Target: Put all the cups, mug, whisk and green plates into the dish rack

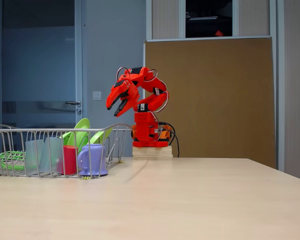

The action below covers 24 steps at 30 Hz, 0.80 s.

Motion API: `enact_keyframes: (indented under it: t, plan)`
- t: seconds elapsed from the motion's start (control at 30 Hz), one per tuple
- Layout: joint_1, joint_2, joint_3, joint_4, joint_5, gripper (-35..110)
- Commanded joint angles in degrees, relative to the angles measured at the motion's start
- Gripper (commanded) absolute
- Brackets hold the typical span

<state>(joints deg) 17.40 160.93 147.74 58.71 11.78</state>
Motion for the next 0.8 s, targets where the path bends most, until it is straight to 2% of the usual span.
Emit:
enact_keyframes:
  t: [0.0,0.27,0.43,0.7,0.77]
  plan:
    - [-5.1,3.7,0.9,-2.3,3.6,8]
    - [-17.6,4.7,2.6,-3.6,7.6,0]
    - [-24.8,4.4,4.6,-5.5,8.8,0]
    - [-35.6,4.6,10.1,-9.5,18.7,0]
    - [-36.9,5.4,13.1,-11.8,18.5,0]
